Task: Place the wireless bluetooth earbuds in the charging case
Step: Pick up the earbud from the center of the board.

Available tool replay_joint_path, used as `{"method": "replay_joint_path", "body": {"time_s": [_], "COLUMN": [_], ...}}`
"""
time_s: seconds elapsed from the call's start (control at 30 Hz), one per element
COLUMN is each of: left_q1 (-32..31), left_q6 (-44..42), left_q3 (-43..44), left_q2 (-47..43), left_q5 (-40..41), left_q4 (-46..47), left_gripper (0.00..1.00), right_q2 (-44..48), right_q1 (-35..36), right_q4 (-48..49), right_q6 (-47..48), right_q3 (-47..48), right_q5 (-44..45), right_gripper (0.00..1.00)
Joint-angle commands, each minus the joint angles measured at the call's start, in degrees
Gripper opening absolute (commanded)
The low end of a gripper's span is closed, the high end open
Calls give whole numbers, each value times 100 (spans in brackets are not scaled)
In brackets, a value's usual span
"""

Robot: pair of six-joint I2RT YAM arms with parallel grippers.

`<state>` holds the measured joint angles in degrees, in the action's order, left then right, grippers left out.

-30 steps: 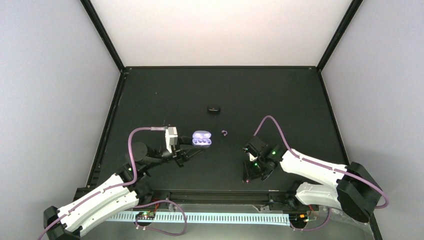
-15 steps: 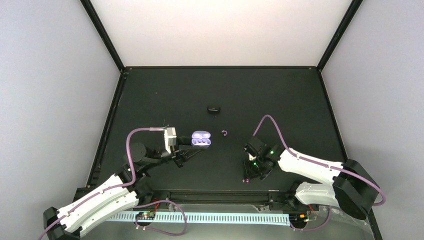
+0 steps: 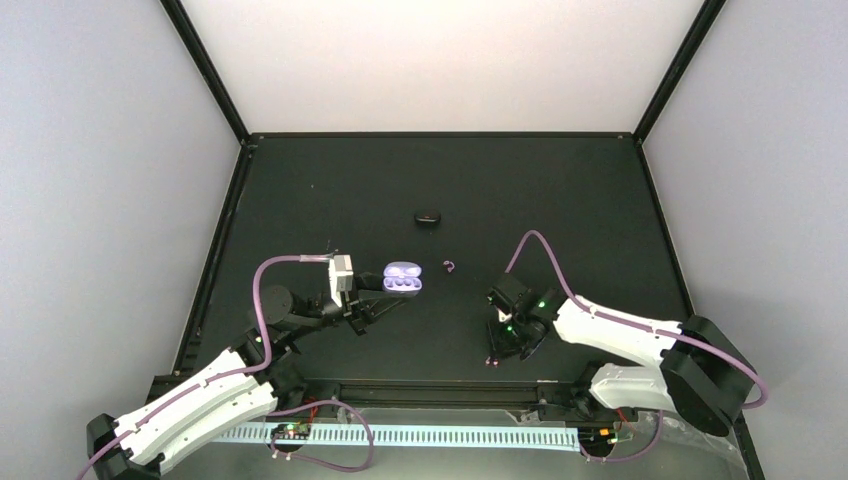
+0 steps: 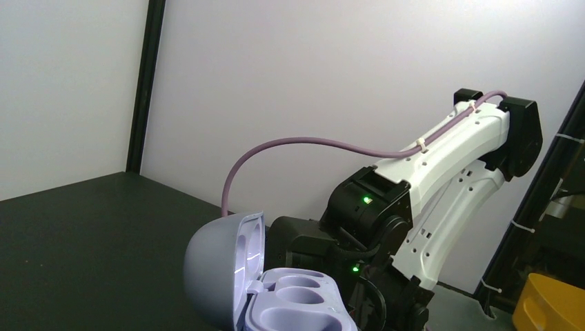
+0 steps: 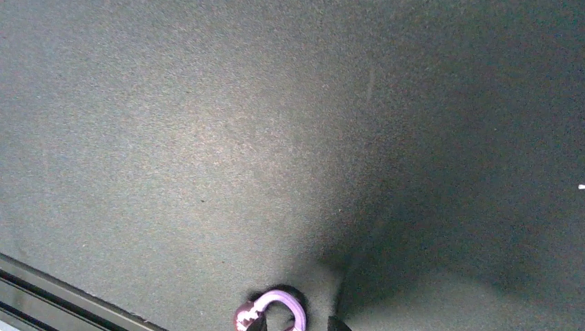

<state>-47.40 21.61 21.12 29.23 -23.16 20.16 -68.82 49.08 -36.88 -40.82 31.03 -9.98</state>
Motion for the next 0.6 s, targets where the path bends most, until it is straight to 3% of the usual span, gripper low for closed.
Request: {"method": "replay_joint_path", "body": {"time_s": [0.0,0.2,0.57], "left_q1": [-34,-37,-33], "left_q6": [36,36,45], "left_q3": [14,14,6], "left_q2": [-33,-17,-31], "left_q5": [-70,-75,-78], "left_q4": [132,141,145], "left_gripper": [2,1,2], "right_q2": [-70,-150,-133], "right_q1": [-22,-21,-14], "right_q4": [-13,-26,-29], "right_q6": [64,122,149], "right_q3": [-97,-53,-44], "right_q5": [38,-51,-58], "right_gripper": [21,21,12]}}
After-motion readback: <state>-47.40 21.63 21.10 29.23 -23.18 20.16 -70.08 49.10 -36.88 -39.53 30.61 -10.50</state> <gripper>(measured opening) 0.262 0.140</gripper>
